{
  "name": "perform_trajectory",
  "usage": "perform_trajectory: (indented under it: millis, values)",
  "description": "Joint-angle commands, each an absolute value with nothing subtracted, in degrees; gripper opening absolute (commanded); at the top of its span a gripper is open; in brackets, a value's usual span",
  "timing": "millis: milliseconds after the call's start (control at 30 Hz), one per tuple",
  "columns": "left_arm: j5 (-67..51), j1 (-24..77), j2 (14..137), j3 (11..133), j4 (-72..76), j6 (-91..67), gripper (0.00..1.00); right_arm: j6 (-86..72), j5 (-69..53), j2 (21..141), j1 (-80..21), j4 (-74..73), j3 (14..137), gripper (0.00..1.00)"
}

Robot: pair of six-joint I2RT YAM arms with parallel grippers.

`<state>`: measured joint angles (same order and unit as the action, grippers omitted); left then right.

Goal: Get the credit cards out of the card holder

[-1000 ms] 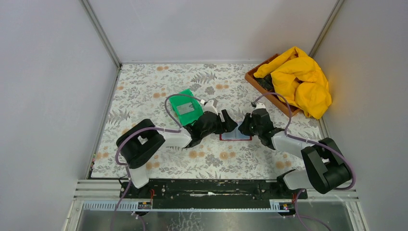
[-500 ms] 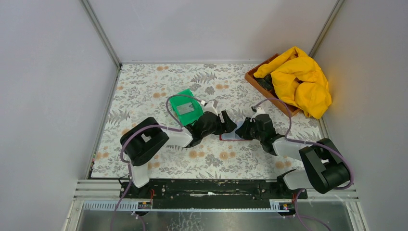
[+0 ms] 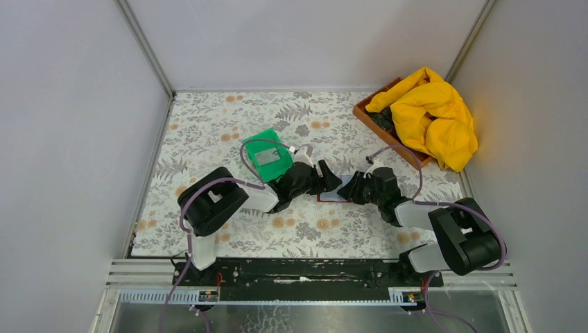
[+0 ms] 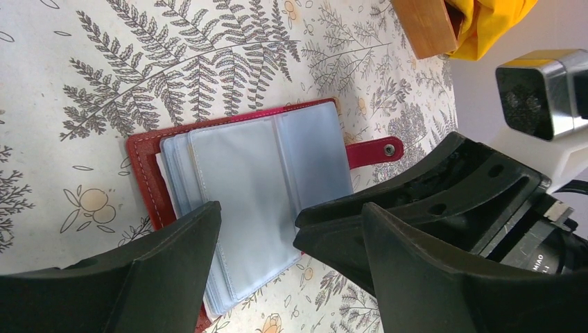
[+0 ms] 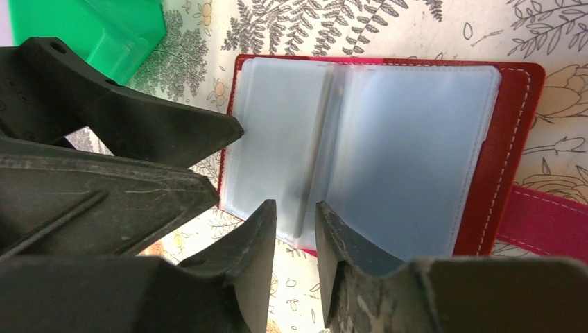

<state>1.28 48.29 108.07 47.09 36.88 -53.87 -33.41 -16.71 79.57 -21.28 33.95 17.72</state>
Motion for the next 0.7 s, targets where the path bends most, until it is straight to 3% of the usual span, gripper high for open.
perform_trajectory:
  millis: [0, 267, 367, 533, 667]
  values:
    - [0.93, 47.75, 109.89, 45.41, 37.55, -54.36, 0.82, -33.59, -16.85, 80.75, -20.56, 35.54, 17.92, 0.36]
    - [0.13, 47.46, 111.10, 45.86, 37.88, -54.47, 0.82, -34.08, -20.45, 83.08, -20.44, 38.80, 17.79, 0.39]
    - [0.00, 47.51, 111.36, 45.94, 37.88, -54.49, 0.82, -35.74, -23.63, 84.57, -20.28, 44.45, 16.96, 0.36]
    - [0.16, 47.48, 110.93, 45.14, 38.14, -54.44, 0.82, -39.62, -27.76, 87.14, -19.35, 53.60, 15.19, 0.28]
    - [0.17, 47.47, 110.45, 44.88, 38.23, -54.48, 0.82, -40.54, -28.48, 88.34, -18.62, 55.04, 14.83, 0.11]
